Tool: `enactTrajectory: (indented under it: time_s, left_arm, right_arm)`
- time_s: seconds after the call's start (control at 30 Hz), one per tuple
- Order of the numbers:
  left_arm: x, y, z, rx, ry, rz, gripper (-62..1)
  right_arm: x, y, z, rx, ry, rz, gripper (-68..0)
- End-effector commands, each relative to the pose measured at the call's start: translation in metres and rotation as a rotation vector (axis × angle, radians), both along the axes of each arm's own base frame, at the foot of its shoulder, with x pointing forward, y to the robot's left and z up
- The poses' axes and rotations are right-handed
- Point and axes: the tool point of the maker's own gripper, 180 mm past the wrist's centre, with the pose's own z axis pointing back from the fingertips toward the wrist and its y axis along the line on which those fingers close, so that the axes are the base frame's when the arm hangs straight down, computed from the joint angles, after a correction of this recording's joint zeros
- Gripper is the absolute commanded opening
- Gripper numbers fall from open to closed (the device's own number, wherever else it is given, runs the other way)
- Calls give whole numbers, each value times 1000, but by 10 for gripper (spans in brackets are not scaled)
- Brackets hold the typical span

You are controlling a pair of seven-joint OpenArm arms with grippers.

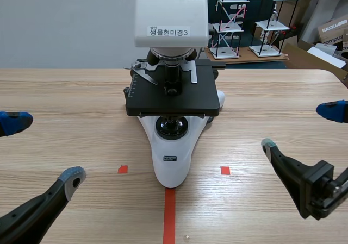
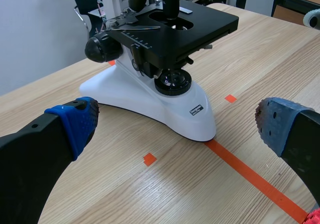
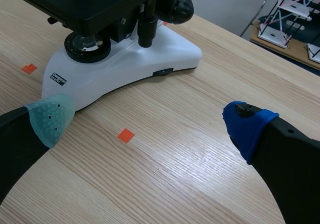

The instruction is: Point at the diaphragm

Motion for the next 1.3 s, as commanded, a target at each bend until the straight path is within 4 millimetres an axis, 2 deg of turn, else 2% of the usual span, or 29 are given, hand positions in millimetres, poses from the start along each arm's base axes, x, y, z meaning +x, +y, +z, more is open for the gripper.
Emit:
enactTrajectory:
  time_s: [0.0,0.87,0.9,0.93,1.03,1.1,1.27]
  left_arm:
    - [0,-3,8,-27,-20,-1,14]
    - [0,-3,7,-25,-17,0,14]
    - [0,-2,5,-18,-8,1,-38]
    - [0,-2,2,-7,4,2,-123]
    - [-1,0,-14,50,75,9,-455]
    - [-3,2,-27,88,125,15,-592]
    - [-10,14,-51,76,186,41,-573]
  right_arm:
    - [3,1,9,5,-30,11,4]
    - [3,1,9,6,-31,11,4]
    - [3,1,9,6,-31,11,4]
    - [3,1,9,6,-31,11,4]
    - [3,1,9,6,-31,11,4]
    - [3,1,9,6,-31,11,4]
    - [3,1,9,6,-31,11,4]
